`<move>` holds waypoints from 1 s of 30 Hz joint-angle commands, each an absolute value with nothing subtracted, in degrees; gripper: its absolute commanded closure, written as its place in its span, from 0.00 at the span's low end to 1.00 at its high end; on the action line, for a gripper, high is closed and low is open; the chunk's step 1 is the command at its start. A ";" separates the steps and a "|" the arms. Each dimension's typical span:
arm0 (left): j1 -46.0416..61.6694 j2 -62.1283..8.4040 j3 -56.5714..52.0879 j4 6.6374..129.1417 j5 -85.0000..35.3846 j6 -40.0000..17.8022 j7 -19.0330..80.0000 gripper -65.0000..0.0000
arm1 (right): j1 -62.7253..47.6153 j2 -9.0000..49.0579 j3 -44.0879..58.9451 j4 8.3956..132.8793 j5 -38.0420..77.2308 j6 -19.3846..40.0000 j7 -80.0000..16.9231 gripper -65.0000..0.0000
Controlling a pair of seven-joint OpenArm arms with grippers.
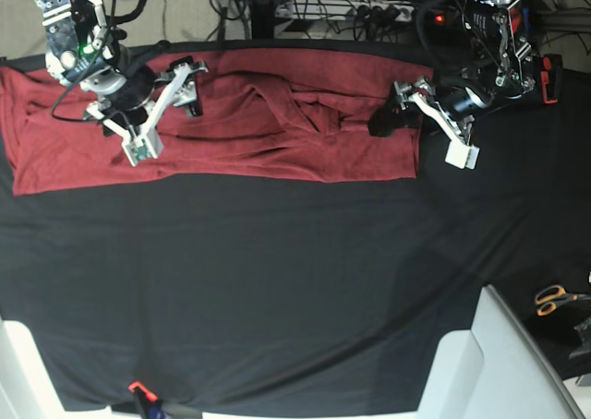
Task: Fold the T-shirt properly
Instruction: 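Lower the left gripper onto the shirt's end opposite the right gripper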
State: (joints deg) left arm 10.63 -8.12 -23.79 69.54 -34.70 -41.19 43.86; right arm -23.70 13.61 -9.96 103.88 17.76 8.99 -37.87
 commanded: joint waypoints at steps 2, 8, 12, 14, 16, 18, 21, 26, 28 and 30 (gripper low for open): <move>11.30 -8.22 -21.67 69.05 -31.43 -40.00 47.52 0.43 | -23.60 14.02 -9.71 104.40 18.15 9.36 -36.88 0.33; 11.03 -8.48 -20.00 68.97 -31.43 -40.00 47.52 1.00 | -23.69 14.02 -9.36 104.13 18.15 9.36 -36.88 0.33; 9.89 -9.98 -22.29 69.85 -31.43 -40.00 47.52 1.00 | -24.31 14.02 -9.36 104.13 18.15 9.36 -36.79 0.33; 8.22 -11.56 -23.08 70.55 -31.43 -40.00 47.78 1.00 | -24.40 14.02 -9.36 104.13 18.15 9.36 -36.79 0.33; 7.25 -13.58 -23.25 70.90 -31.60 -40.00 47.78 1.00 | -24.40 14.02 -9.36 104.13 18.15 9.36 -36.79 0.33; 6.81 -15.69 -23.25 71.60 -31.60 -40.00 47.78 1.00 | -24.40 13.93 -9.27 104.22 18.15 9.36 -36.70 0.33; 6.99 -19.03 -23.34 72.75 -31.60 -40.00 47.78 1.00 | -24.40 13.93 -9.27 104.22 18.15 9.36 -36.70 0.33; 7.52 -22.64 -23.34 73.01 -31.60 -40.00 47.78 1.00 | -24.40 13.85 -9.27 104.22 18.24 9.36 -36.70 0.33; 9.10 -23.69 -23.34 73.80 -31.60 -40.00 47.78 1.00 | -24.40 13.76 -9.27 104.22 18.24 9.36 -36.70 0.33; 11.47 -23.52 -23.34 77.67 -31.43 -40.00 47.69 1.00 | -24.40 13.76 -9.27 104.22 18.24 9.36 -36.70 0.33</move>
State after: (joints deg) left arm 11.99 -22.83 -23.11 76.82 -30.09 -39.44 48.64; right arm -24.51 13.39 -9.58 103.37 17.78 9.02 -37.58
